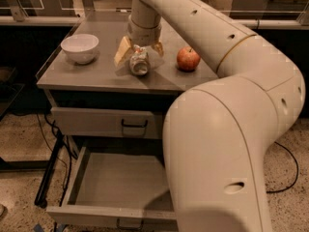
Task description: Place 7up can into middle drawer
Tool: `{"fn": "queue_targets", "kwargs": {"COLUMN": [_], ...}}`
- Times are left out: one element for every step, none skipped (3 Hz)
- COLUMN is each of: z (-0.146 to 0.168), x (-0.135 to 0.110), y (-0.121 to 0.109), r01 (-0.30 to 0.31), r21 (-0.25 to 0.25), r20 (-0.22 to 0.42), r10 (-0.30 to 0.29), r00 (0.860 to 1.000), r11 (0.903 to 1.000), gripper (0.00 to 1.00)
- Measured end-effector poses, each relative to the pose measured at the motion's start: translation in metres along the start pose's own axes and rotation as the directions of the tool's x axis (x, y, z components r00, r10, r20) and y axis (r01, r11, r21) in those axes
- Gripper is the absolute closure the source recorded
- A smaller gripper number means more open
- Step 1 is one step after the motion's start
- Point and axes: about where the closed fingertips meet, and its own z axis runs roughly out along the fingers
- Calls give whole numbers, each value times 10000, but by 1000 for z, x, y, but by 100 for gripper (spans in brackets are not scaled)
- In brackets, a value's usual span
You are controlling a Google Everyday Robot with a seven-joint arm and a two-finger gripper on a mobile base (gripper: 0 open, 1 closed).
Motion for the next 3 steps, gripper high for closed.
{"fn": "queue_targets", "kwargs": {"z": [0,0,0], "x": [0,0,0], "y": [0,0,0], "r01": [0,0,0], "r21": [0,0,0], "r20": [0,0,0], "r10": [0,0,0], "r00": [10000,10000,10000], "r11": [10000,10000,10000], "gripper": [42,65,87]}}
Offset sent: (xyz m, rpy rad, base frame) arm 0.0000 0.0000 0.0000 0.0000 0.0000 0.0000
